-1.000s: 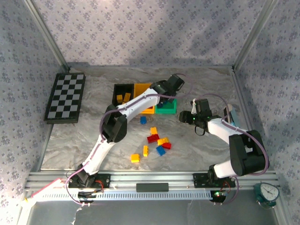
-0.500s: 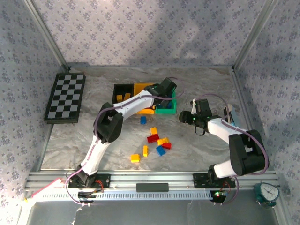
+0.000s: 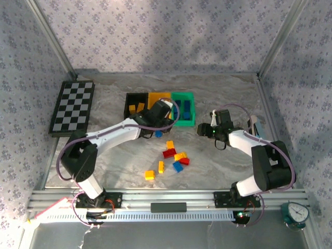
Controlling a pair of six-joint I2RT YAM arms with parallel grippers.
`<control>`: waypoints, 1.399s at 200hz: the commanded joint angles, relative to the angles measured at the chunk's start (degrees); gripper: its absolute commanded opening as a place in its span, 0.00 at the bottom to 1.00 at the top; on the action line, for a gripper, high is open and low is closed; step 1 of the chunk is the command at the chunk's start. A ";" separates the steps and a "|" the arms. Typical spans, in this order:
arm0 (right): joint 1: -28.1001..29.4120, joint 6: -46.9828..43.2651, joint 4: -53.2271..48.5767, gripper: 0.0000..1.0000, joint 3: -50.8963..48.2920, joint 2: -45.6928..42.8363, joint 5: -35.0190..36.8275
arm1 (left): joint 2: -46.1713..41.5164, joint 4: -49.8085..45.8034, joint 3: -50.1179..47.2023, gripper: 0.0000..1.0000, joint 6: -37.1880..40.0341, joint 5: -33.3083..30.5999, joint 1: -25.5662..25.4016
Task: Sort the legos into containers by color
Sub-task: Pick up the lego from the center of the table.
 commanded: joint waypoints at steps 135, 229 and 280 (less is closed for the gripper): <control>0.64 0.69 -0.69 0.64 1.58 -0.06 -0.37 | 8.62 -5.90 -0.69 0.53 -15.07 1.50 1.12; 0.69 0.50 -1.19 0.64 1.80 -0.09 -0.23 | 14.31 -6.26 2.12 0.40 -14.94 4.40 3.17; 0.62 0.72 -0.84 0.64 1.72 -0.19 -0.65 | 11.55 -5.69 0.32 0.21 -14.85 4.31 2.72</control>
